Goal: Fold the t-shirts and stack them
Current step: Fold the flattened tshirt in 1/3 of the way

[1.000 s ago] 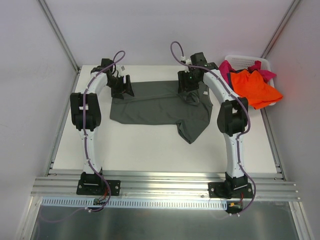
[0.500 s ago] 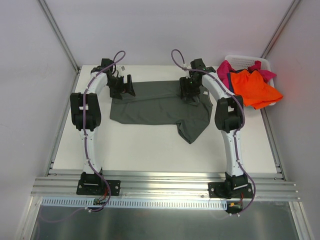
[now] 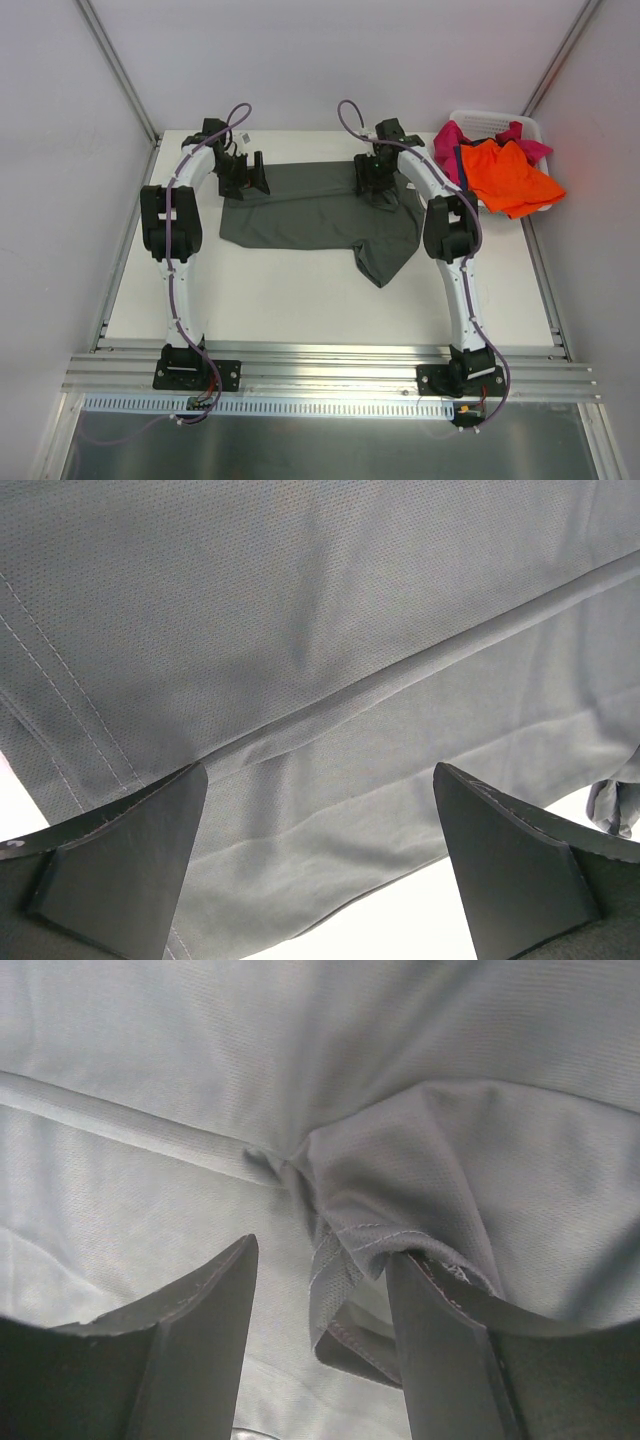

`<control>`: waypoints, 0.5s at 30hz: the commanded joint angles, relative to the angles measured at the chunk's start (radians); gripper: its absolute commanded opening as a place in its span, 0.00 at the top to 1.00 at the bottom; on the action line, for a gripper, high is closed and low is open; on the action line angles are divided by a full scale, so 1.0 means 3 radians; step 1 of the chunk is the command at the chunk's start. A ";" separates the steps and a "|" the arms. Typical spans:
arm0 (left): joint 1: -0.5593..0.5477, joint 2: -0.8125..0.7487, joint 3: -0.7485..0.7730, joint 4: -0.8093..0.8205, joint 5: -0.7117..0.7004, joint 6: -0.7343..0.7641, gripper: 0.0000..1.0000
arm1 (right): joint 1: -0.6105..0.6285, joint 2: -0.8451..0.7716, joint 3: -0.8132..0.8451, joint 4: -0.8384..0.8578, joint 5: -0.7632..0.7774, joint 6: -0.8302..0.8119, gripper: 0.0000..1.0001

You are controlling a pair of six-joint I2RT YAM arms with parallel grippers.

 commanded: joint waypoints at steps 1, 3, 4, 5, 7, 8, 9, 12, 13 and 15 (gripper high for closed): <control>-0.0033 -0.0247 -0.0018 -0.0056 -0.0039 0.0059 0.02 | 0.0083 -0.0116 0.0128 0.0032 -0.0121 0.0065 0.43; -0.0043 -0.0247 -0.0018 -0.0056 -0.0028 0.0059 0.02 | 0.0098 -0.0167 0.0077 0.0032 -0.0152 0.0101 0.43; -0.0043 -0.0237 -0.0013 -0.0051 -0.0028 0.0054 0.02 | 0.0123 -0.0223 0.0062 0.0037 -0.0162 0.0106 0.43; -0.0054 -0.0227 -0.0013 -0.0051 -0.0028 0.0049 0.02 | 0.0134 -0.0249 0.0051 0.0032 -0.0172 0.0106 0.43; -0.0064 -0.0226 -0.0002 -0.0051 -0.0008 0.0039 0.02 | 0.0180 -0.0305 0.0031 0.0037 -0.0167 0.0111 0.43; -0.0069 -0.0211 -0.0002 -0.0046 0.0002 0.0034 0.02 | 0.0190 -0.0320 0.0036 0.0037 -0.0172 0.0106 0.43; -0.0069 -0.0211 0.0003 -0.0046 0.0023 0.0028 0.02 | 0.0205 -0.0336 0.0031 0.0042 -0.0162 0.0106 0.43; -0.0069 -0.0196 0.0023 -0.0036 0.0028 0.0023 0.02 | 0.0277 -0.0392 -0.0010 0.0027 -0.0162 0.0106 0.43; -0.0069 -0.0196 0.0033 -0.0036 0.0023 0.0023 0.02 | 0.0287 -0.0412 -0.0025 0.0022 -0.0167 0.0111 0.43; -0.0074 -0.0201 0.0038 -0.0031 0.0033 0.0023 0.02 | 0.0323 -0.0469 -0.0087 0.0017 -0.0188 0.0116 0.43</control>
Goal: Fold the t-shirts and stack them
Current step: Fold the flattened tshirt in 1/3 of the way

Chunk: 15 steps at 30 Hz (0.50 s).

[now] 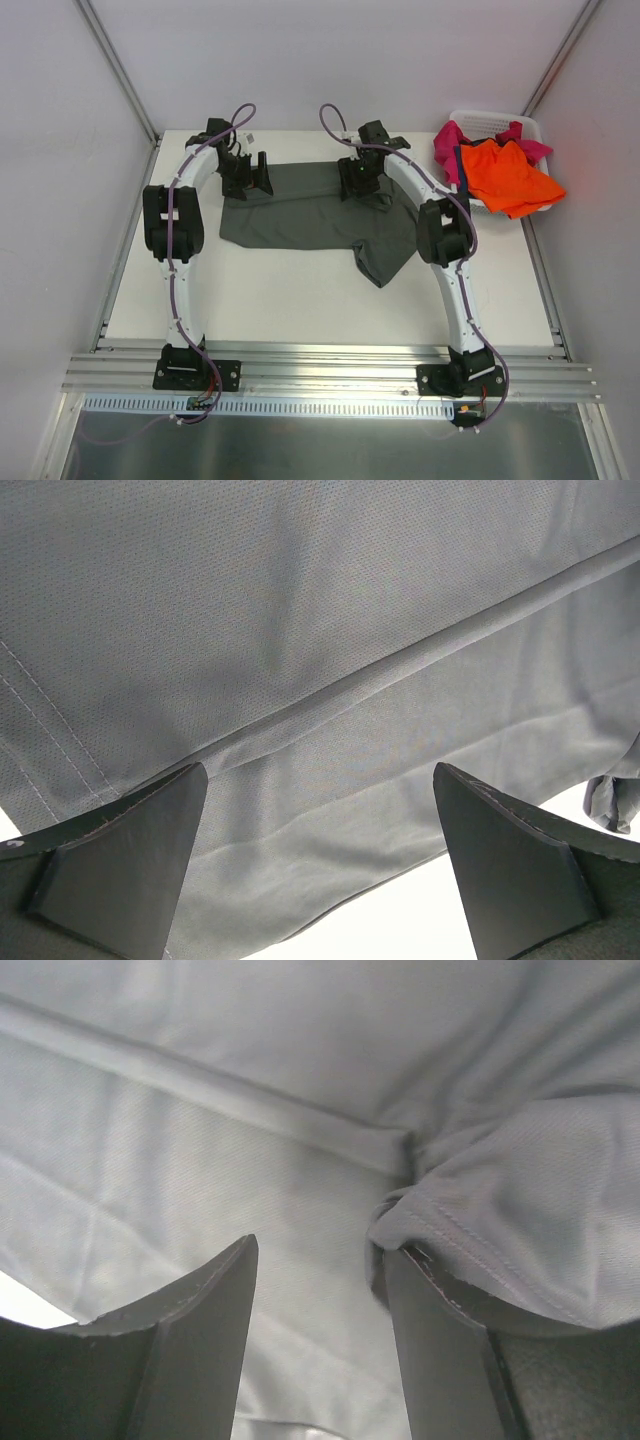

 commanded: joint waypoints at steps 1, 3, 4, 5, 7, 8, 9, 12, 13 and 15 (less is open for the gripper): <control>-0.0023 -0.0191 0.0045 -0.0033 0.0037 0.0023 0.02 | 0.0080 -0.0414 -0.0065 0.0008 -0.0101 0.0055 0.43; -0.0023 -0.0201 0.0045 -0.0033 0.0037 0.0018 0.02 | 0.0116 -0.0491 -0.0157 -0.0003 -0.0061 0.0020 0.43; -0.0023 -0.0201 0.0040 -0.0033 0.0037 0.0018 0.02 | 0.0121 -0.0516 -0.0193 -0.0013 -0.0045 0.0004 0.43; -0.0023 -0.0201 0.0040 -0.0028 0.0042 0.0013 0.02 | 0.0126 -0.0547 -0.0229 -0.0013 -0.0035 -0.0011 0.43; -0.0023 -0.0211 0.0045 -0.0028 0.0047 0.0013 0.02 | 0.0137 -0.0624 -0.0331 -0.0018 -0.0035 -0.0026 0.43; -0.0023 -0.0206 0.0045 -0.0023 0.0047 0.0008 0.02 | 0.0137 -0.0644 -0.0362 -0.0023 -0.0030 -0.0037 0.43; -0.0023 -0.0211 0.0050 -0.0018 0.0047 0.0003 0.02 | 0.0142 -0.0670 -0.0407 -0.0018 -0.0035 -0.0047 0.43; -0.0023 -0.0211 0.0070 -0.0008 0.0057 -0.0002 0.03 | 0.0152 -0.0690 -0.0398 -0.0008 0.0061 -0.0088 0.43; -0.0023 -0.0211 0.0081 -0.0008 0.0042 -0.0002 0.02 | 0.0142 -0.0685 -0.0357 0.0002 0.0098 -0.0118 0.43; -0.0023 -0.0216 0.0081 -0.0008 0.0037 -0.0002 0.03 | 0.0121 -0.0640 -0.0235 0.0002 0.0266 -0.0230 0.43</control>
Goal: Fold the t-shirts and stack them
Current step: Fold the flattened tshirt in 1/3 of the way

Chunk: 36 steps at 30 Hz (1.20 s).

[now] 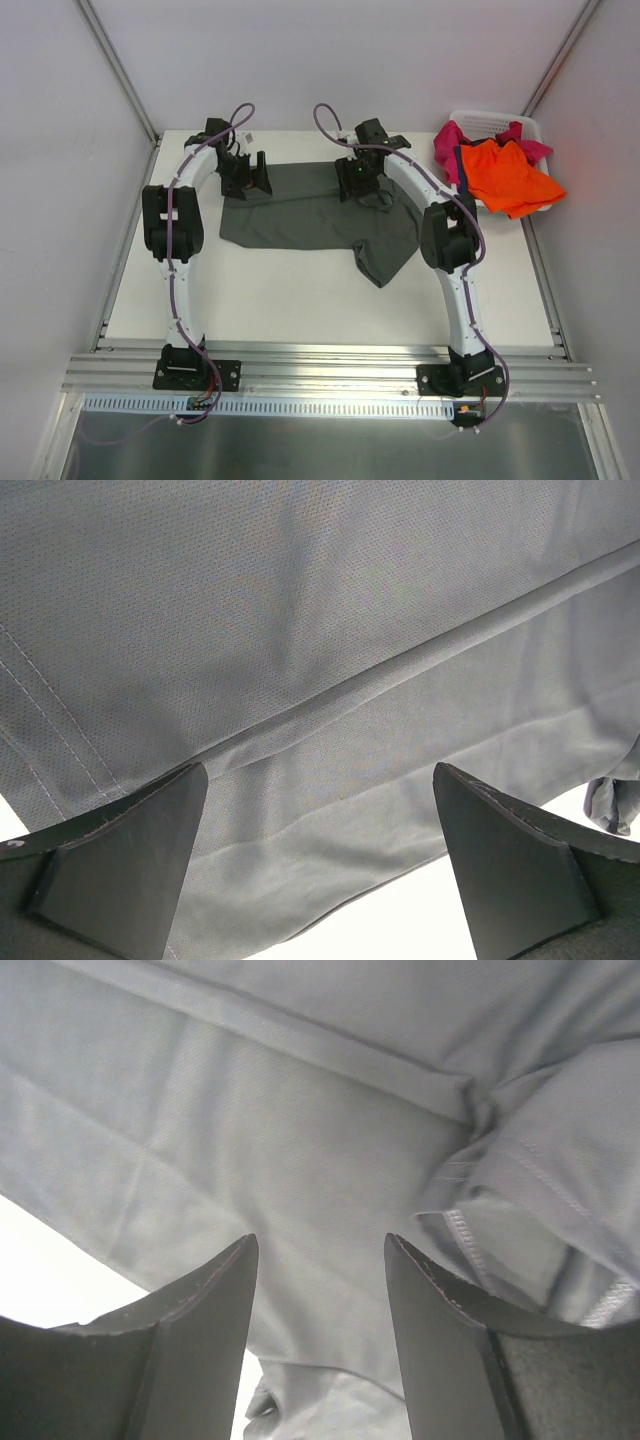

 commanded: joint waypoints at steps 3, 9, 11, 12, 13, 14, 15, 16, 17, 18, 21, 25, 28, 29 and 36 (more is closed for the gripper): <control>-0.0023 -0.0237 0.0059 -0.0017 0.0070 -0.0006 0.03 | -0.0156 -0.0032 0.0486 0.0015 0.0188 -0.0133 0.43; -0.0028 -0.0247 0.0033 -0.0022 0.0121 0.0014 0.03 | -0.0381 0.0284 0.0794 0.0112 0.0172 -0.0092 0.43; -0.0028 -0.0257 0.0023 -0.0022 0.0086 0.0025 0.03 | -0.0422 0.0346 0.0850 0.0123 0.0193 -0.0087 0.42; -0.0033 -0.0262 0.0008 -0.0022 0.0075 0.0030 0.03 | -0.0453 0.0402 0.0861 0.0133 0.0203 -0.0087 0.42; -0.0038 -0.0267 0.0008 -0.0022 0.0060 0.0035 0.03 | -0.0468 0.0433 0.0866 0.0138 0.0203 -0.0087 0.42; -0.0044 -0.0272 0.0008 -0.0022 0.0055 0.0040 0.03 | -0.0479 0.0449 0.0871 0.0138 0.0203 -0.0082 0.42; -0.0049 -0.0267 0.0008 -0.0022 0.0060 0.0045 0.03 | -0.0494 0.0489 0.0866 0.0128 0.0178 -0.0082 0.42; -0.0054 -0.0267 0.0008 -0.0022 0.0050 0.0045 0.03 | -0.0499 0.0505 0.0861 0.0123 0.0162 -0.0082 0.42; -0.0064 -0.0262 0.0008 -0.0022 0.0045 0.0045 0.03 | -0.0504 0.0510 0.0850 0.0118 0.0147 -0.0077 0.42; -0.0069 -0.0262 0.0003 -0.0027 0.0040 0.0050 0.02 | -0.0504 0.0510 0.0820 0.0097 0.0106 -0.0057 0.42; -0.0085 -0.0267 0.0003 -0.0027 0.0045 0.0050 0.03 | -0.0484 0.0464 0.0733 0.0036 -0.0016 0.0025 0.42; -0.0090 -0.0242 0.0018 -0.0022 0.0050 0.0035 0.03 | -0.0413 0.0209 0.0391 -0.0020 -0.0114 0.0036 0.42; -0.0090 -0.0216 0.0044 -0.0017 0.0106 0.0014 0.03 | -0.0351 0.0076 0.0227 -0.0046 -0.0134 0.0036 0.42; -0.0090 -0.0216 0.0054 -0.0022 0.0116 0.0009 0.03 | -0.0336 -0.0021 0.0130 -0.0051 -0.0139 0.0036 0.42; -0.0074 -0.0175 0.0238 -0.0017 0.0223 -0.0052 0.04 | -0.0208 -0.0399 -0.0243 -0.0102 -0.0114 0.0036 0.42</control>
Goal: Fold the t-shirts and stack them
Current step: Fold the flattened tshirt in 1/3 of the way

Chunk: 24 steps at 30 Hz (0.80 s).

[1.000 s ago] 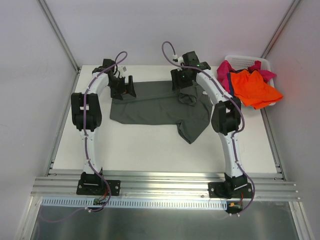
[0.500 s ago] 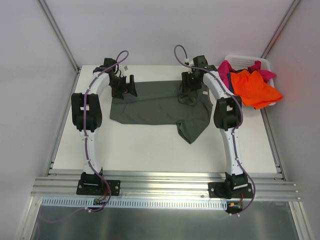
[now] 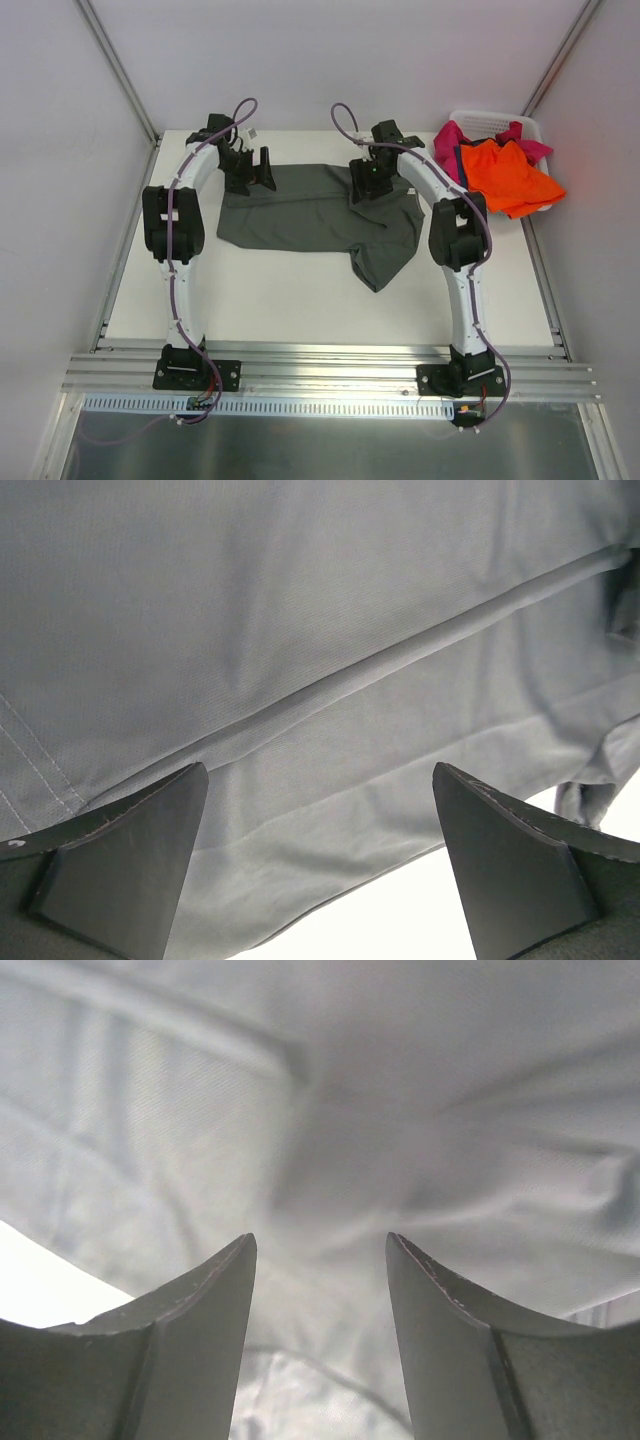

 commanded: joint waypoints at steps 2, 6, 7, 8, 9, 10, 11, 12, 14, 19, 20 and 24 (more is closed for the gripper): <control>-0.0004 -0.0122 0.0206 -0.0013 0.0188 -0.0072 0.04 | 0.0097 -0.0451 -0.0156 -0.0067 -0.0022 0.0012 0.41; -0.0004 -0.0147 0.0191 -0.0013 0.0219 -0.0093 0.04 | 0.0128 -0.0497 -0.0243 -0.0062 0.0039 -0.0024 0.42; -0.0009 -0.0163 0.0186 -0.0013 0.0234 -0.0093 0.04 | 0.0123 -0.0487 -0.0254 -0.0062 0.0044 -0.0029 0.41; -0.0004 -0.0168 0.0186 -0.0018 0.0229 -0.0093 0.04 | 0.0123 -0.0492 -0.0249 -0.0067 0.0070 -0.0035 0.41; -0.0004 -0.0178 0.0181 -0.0018 0.0229 -0.0093 0.04 | 0.0118 -0.0492 -0.0248 -0.0072 0.0085 -0.0060 0.41; -0.0004 -0.0188 0.0181 -0.0013 0.0224 -0.0078 0.04 | 0.0123 -0.0507 -0.0254 -0.0072 0.0111 -0.0070 0.41; -0.0004 -0.0193 0.0176 -0.0018 0.0209 -0.0057 0.04 | 0.0098 -0.0512 -0.0254 -0.0072 0.0167 -0.0086 0.42; 0.0001 -0.0204 0.0176 -0.0018 0.0163 -0.0042 0.03 | 0.0077 -0.0523 -0.0254 -0.0072 0.0192 -0.0121 0.41; 0.0011 -0.0214 0.0165 -0.0028 0.0152 0.0039 0.03 | -0.0014 -0.0563 -0.0254 -0.0082 0.0233 -0.0132 0.41; 0.0057 -0.0040 0.0308 -0.0069 -0.0001 0.0183 0.02 | -0.0342 -0.0564 -0.0157 -0.0067 0.0229 -0.0081 0.41; 0.0062 -0.0005 0.0344 -0.0084 -0.0006 0.0198 0.02 | -0.0443 -0.0508 -0.0050 -0.0087 0.0188 -0.0071 0.41; 0.0072 0.0138 0.0462 -0.0095 -0.0032 0.0224 0.01 | -0.0623 -0.0304 0.0221 -0.0072 0.0142 -0.0014 0.41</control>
